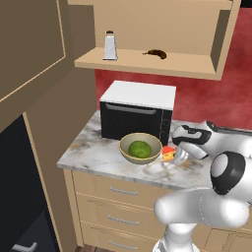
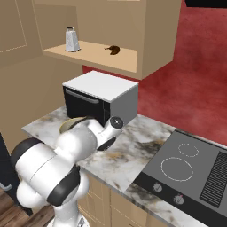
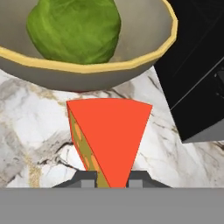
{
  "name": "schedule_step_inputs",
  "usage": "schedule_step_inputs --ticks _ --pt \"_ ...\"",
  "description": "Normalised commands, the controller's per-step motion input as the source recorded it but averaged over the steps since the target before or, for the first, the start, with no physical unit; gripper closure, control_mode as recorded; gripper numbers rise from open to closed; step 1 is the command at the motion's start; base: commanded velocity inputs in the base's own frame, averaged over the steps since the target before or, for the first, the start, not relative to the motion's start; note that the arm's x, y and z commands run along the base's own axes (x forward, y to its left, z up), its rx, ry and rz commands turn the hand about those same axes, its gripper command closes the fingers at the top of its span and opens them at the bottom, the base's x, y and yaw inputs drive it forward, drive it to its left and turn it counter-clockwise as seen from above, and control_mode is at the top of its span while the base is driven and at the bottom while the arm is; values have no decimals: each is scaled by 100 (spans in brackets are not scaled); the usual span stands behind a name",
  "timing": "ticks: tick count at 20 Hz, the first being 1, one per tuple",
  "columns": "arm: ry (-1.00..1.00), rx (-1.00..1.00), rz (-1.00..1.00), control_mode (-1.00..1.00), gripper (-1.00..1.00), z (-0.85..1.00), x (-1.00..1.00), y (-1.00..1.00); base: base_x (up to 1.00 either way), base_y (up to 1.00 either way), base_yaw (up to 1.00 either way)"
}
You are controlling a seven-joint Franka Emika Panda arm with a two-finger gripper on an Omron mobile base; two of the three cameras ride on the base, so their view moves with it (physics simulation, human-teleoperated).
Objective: Pick the cheese from the fridge and the cheese grater from the cabinet and place them next to the salad bowl.
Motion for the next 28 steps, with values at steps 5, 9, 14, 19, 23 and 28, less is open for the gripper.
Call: schedule_step_inputs --ticks 5,9,14,19,23,28 --pt "0 0 6 -100 -100 -12 24 0 0 0 0" --pt "-1 0 5 -100 -100 -2 11 0 0 0 0" --pt "0 0 0 -100 -100 5 0 0 0 0 0" --pt "4 -2 -2 -100 -100 29 -8 0 0 0 0" --pt "0 -9 -6 -100 -100 20 -39 0 0 0 0" --pt "3 -12 -13 -100 -100 23 -55 0 0 0 0"
